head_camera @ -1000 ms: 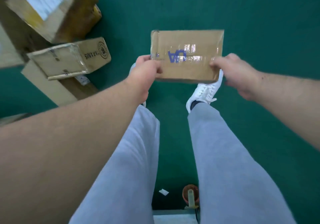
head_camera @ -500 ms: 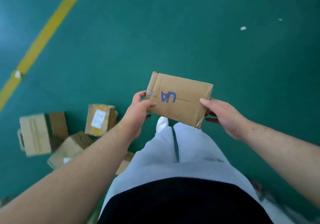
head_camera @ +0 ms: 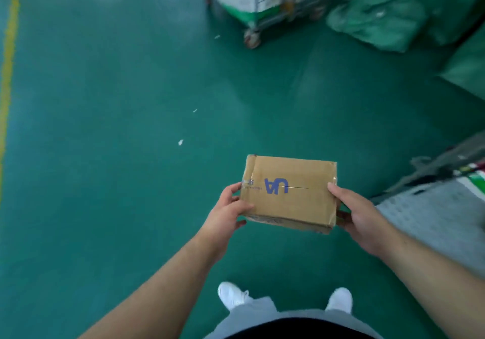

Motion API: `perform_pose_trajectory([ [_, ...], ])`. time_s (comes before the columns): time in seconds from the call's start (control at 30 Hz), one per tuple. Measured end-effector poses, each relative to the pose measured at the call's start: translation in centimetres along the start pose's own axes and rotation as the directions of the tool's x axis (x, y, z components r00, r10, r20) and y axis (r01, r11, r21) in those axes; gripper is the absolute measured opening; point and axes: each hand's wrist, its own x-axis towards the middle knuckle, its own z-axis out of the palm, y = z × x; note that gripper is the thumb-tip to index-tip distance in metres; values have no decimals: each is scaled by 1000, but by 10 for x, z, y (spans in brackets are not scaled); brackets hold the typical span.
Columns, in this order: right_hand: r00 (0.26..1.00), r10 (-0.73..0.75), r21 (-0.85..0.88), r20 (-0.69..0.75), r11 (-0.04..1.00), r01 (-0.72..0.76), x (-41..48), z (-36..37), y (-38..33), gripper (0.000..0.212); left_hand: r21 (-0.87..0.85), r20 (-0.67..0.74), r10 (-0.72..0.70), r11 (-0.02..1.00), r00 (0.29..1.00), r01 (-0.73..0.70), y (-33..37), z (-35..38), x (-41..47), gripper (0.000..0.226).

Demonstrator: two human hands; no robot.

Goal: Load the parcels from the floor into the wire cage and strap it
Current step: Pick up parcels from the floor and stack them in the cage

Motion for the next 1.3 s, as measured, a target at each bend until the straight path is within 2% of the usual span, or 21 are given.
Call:
perform_pose_trajectory([
  [0.03, 999, -18, 49, -42, 999, 20, -12, -31, -1, 69, 50, 53, 15, 999, 998, -17, 9, 34, 5, 43],
  [0.13, 982, -68, 178, -178, 979, 100, -44, -129, 8, 86, 157, 187, 25, 986, 982, -55, 27, 143, 13, 45],
  [0.17, 972, -76, 199, -222, 972, 121, -51, -155, 8, 81, 171, 214, 35, 983, 976, -73, 31, 175, 15, 46],
  [0.23, 951, -72, 271, -300, 950, 157, -66, -209, 12, 46, 200, 279, 38, 975, 960, -97, 34, 240, 17, 47],
  [0.3, 919, -44, 330, -392, 926, 185, -85, -282, 19, 34, 224, 324, 37, 968, 945, -115, 31, 323, 14, 48],
  [0.47, 827, 73, 421, -557, 883, 206, -120, -436, 33, 46, 255, 456, 23, 954, 890, -156, 23, 496, 10, 47],
  [0.53, 810, 96, 461, -578, 858, 227, -134, -481, 35, 53, 278, 502, 14, 944, 865, -176, 22, 550, 10, 48],
  [0.63, 777, 117, 480, -619, 840, 255, -146, -531, 38, 93, 320, 543, -2, 925, 840, -205, 30, 609, 13, 51],
  [0.7, 734, 135, 495, -666, 816, 298, -149, -554, 40, 110, 352, 564, -11, 907, 826, -229, 38, 638, 22, 50],
  [0.9, 708, 141, 516, -692, 782, 349, -164, -580, 20, 90, 429, 682, -68, 844, 728, -323, 61, 715, 60, 50],
  [1.07, 602, 183, 513, -777, 739, 437, -175, -602, 14, 66, 425, 764, -123, 834, 634, -351, 67, 789, 67, 47],
  [1.13, 580, 184, 510, -793, 720, 469, -185, -617, 20, 68, 423, 792, -151, 834, 591, -354, 63, 820, 59, 47],
  [1.2, 556, 186, 501, -810, 713, 491, -195, -630, 26, 70, 423, 800, -157, 832, 579, -359, 59, 849, 51, 49],
  [1.3, 548, 200, 521, -812, 672, 526, -207, -661, 47, 64, 427, 783, -153, 837, 602, -342, 44, 895, 39, 52],
])
